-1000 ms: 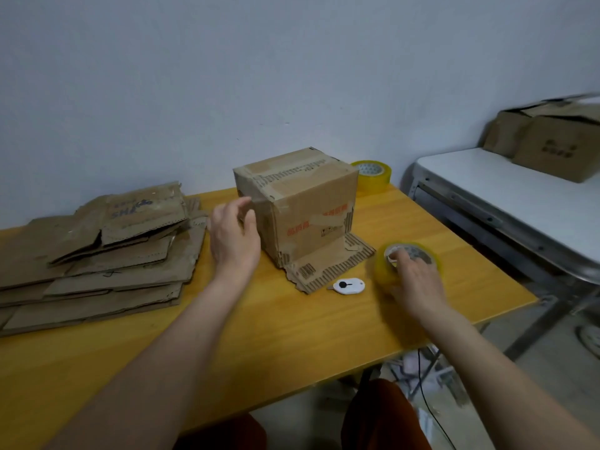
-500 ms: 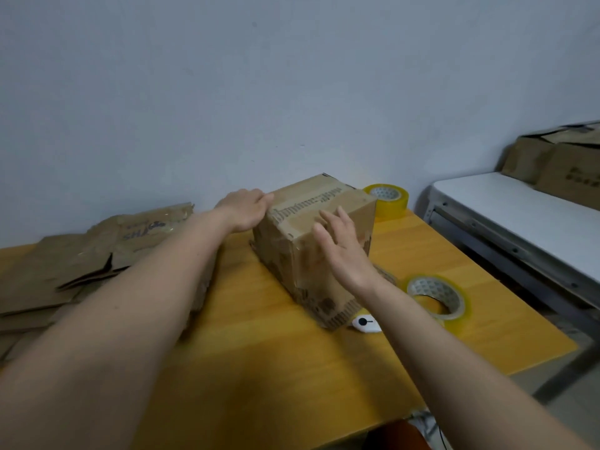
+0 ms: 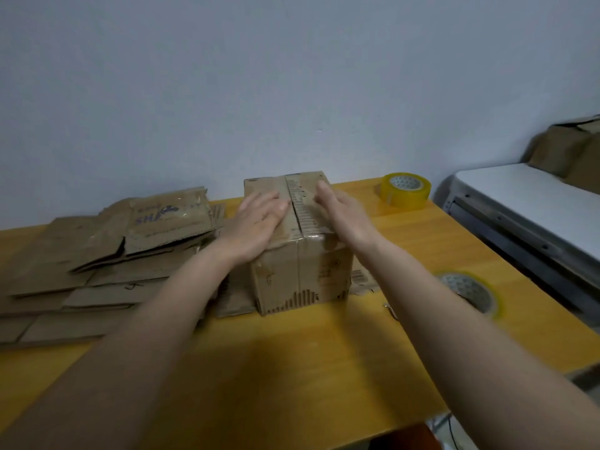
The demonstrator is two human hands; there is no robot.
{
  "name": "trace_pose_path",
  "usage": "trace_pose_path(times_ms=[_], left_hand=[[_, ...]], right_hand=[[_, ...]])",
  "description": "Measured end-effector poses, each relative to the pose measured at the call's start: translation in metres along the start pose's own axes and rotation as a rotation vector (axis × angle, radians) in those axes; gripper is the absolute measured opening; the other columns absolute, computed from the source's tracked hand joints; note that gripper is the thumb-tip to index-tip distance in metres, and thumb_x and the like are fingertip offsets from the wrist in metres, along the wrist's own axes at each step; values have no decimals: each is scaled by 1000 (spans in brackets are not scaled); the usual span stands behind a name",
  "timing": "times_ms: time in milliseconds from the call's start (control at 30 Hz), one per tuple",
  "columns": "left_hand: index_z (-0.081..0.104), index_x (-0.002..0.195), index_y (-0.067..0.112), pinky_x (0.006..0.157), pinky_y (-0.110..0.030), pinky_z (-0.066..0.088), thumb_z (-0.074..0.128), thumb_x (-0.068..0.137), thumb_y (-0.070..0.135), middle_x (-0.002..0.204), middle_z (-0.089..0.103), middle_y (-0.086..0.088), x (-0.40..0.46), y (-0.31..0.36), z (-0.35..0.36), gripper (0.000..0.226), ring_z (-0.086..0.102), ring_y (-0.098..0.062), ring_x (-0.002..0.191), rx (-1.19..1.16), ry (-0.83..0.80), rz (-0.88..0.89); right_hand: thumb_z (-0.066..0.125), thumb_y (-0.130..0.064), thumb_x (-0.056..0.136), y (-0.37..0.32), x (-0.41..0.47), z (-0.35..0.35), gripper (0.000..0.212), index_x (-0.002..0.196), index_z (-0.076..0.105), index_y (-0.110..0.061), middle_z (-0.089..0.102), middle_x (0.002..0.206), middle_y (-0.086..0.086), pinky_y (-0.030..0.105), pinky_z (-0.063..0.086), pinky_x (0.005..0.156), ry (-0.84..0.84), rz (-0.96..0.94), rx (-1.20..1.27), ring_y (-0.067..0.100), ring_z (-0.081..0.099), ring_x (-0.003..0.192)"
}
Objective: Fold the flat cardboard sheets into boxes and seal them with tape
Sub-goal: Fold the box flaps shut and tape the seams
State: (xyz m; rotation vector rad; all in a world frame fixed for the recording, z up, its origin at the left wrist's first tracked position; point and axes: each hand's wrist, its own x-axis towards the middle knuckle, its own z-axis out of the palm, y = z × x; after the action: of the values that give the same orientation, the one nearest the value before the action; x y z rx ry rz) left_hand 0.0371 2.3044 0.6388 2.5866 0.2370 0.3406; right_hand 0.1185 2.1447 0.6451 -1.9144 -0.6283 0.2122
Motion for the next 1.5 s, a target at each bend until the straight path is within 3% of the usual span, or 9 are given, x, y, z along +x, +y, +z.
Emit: trace_pose_path(times_ms=[167,400,533,700,900,1133,1300,1400,1500], left_hand=[[60,126,28,106,-20,13,16,104,36,141,47,10,-8,3,1,50,25,-13,136,-133,130,55],[58,128,32,100,-9,19,63,75,54,131,49,25,-25,-9,8,58,32,-2,126,-66,160,211],[56,130,31,106,-29,29,82,67,40,133,50,22,-27,-15,12,68,37,-5,129,-56,184,228],[43,114,30,92,-13,30,91,52,36,126,43,17,-39,-20,15,79,39,0,117,-106,215,156],[33,126,35,109,-27,23,91,50,40,146,29,12,-59,-25,16,95,25,-2,135,-104,146,167],[35,137,27,115,-44,32,82,69,13,153,30,7,-74,-43,-13,83,28,-8,141,-67,20,188],[44,136,22,117,-38,28,40,77,-24,151,35,7,-75,-44,-8,76,27,-7,142,-103,138,170],[51,131,16,119,-30,22,35,77,-26,146,42,5,-72,-41,-7,70,30,-7,140,-109,184,205],[56,126,13,118,-32,24,39,80,-21,144,47,0,-68,-41,-7,60,35,-12,138,-148,212,220]], right_hand=[[48,-38,97,42,-5,20,32,102,73,-19,60,131,-1,35,32,114,298,-286,187,8,40,134],[74,-40,76,59,7,-1,56,118,65,-4,61,128,10,42,36,111,111,-701,-265,24,45,132],[72,-41,74,54,9,-10,61,125,61,-9,57,134,5,43,31,114,0,-650,-269,20,43,134],[77,-47,66,39,2,-27,78,135,52,-19,46,143,-3,45,28,114,-173,-526,-441,14,34,137],[16,-89,71,-2,-11,16,90,133,44,-31,50,121,3,39,36,99,-23,-541,-968,21,46,110],[51,-69,78,-11,-5,13,77,146,29,-40,40,142,-3,38,36,100,-226,-491,-1062,21,36,127],[39,-75,77,-22,-19,41,79,145,34,-37,44,132,4,38,38,100,-122,-452,-1004,24,35,123],[57,-60,81,-24,-18,28,76,147,28,-38,39,141,4,37,33,104,-222,-417,-980,22,30,129],[39,-83,68,-32,-27,46,97,149,24,-31,33,148,12,45,28,110,-229,-316,-1024,30,26,137]])
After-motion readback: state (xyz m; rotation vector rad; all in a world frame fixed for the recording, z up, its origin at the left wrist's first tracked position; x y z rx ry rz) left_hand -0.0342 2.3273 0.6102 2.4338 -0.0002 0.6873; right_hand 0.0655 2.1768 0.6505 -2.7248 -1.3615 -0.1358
